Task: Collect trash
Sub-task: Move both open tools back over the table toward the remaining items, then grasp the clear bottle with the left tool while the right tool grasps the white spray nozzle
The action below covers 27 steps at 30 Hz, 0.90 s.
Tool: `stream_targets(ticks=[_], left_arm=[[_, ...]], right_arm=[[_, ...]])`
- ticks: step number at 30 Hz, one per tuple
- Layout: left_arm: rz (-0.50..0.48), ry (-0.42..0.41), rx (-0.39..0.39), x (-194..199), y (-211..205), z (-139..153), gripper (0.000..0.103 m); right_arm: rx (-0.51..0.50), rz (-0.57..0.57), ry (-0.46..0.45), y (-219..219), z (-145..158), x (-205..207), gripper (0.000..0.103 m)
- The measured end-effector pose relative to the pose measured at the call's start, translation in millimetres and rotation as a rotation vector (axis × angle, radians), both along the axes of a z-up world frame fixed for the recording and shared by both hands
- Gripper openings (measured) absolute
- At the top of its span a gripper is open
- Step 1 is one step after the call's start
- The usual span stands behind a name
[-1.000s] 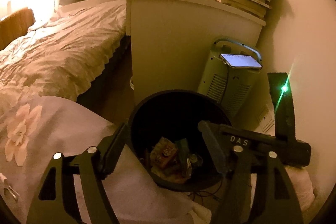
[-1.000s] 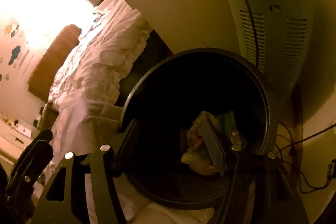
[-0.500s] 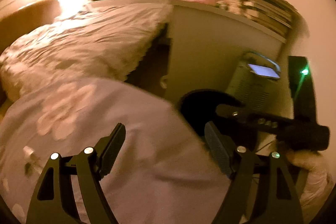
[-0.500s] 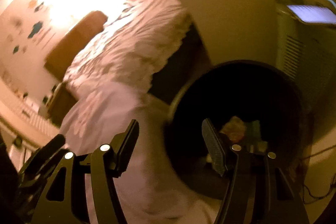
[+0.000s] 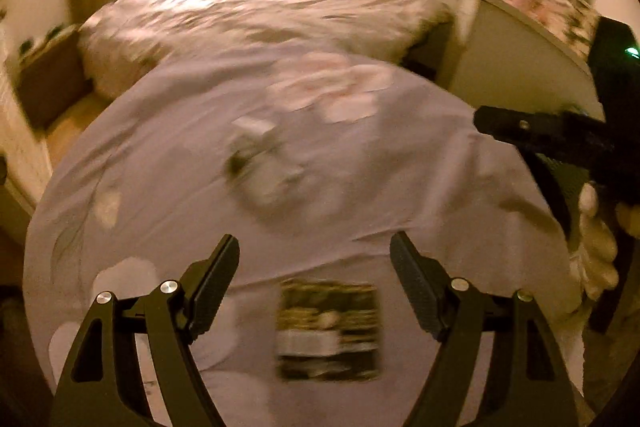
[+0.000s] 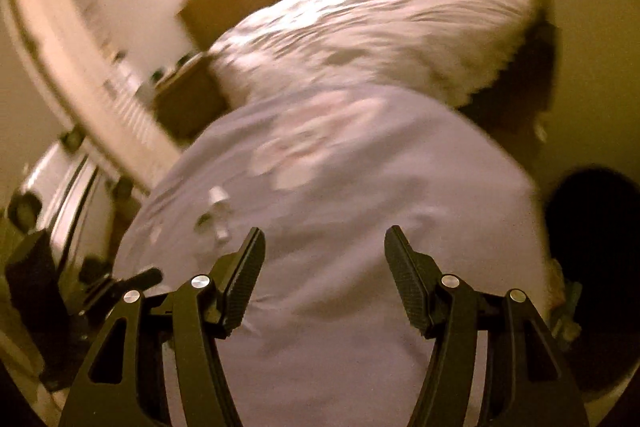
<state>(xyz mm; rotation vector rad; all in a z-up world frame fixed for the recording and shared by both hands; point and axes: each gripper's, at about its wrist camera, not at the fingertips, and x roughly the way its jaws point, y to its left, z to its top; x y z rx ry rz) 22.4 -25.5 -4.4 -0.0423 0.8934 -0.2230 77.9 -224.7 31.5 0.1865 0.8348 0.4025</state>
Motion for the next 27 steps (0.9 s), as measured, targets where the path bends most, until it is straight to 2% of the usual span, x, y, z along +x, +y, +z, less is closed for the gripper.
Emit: stream_targets(ticks=[4,8,11,13,14,15,21,27], left_arm=[[0.059,0.003,-0.056,17.1,23.5,-1.6,0.077],[0.053,-0.009,-0.059,40.3,23.7,-4.4,0.077],[0.05,-0.003,-0.029,54.3,19.3,-11.0,0.075],[0.05,0.014,-0.018,63.7,20.4,-17.4,0.061],[0.052,0.02,-0.021,66.8,22.8,-20.2,0.059],[0.054,0.01,-0.018,66.9,25.0,-19.7,0.053],[0.048,0.002,-0.023,63.9,41.7,-20.6,0.052],[0.094,-0.002,-0.071,58.3,63.1,-13.4,0.051]], right_arm=[[-0.023,0.059,0.015,43.2,-3.2,9.2,0.063],[-0.032,0.07,0.037,59.2,-7.5,17.1,0.063],[-0.037,0.072,0.047,65.5,-9.4,23.3,0.063],[-0.044,0.075,0.052,68.9,-10.8,27.0,0.063],[-0.046,0.076,0.054,71.6,-11.8,29.7,0.063],[-0.048,0.078,0.057,74.2,-12.4,32.2,0.062],[-0.066,0.115,0.067,94.2,-17.8,50.1,0.06],[-0.123,0.189,0.078,134.8,-27.3,73.9,0.054]])
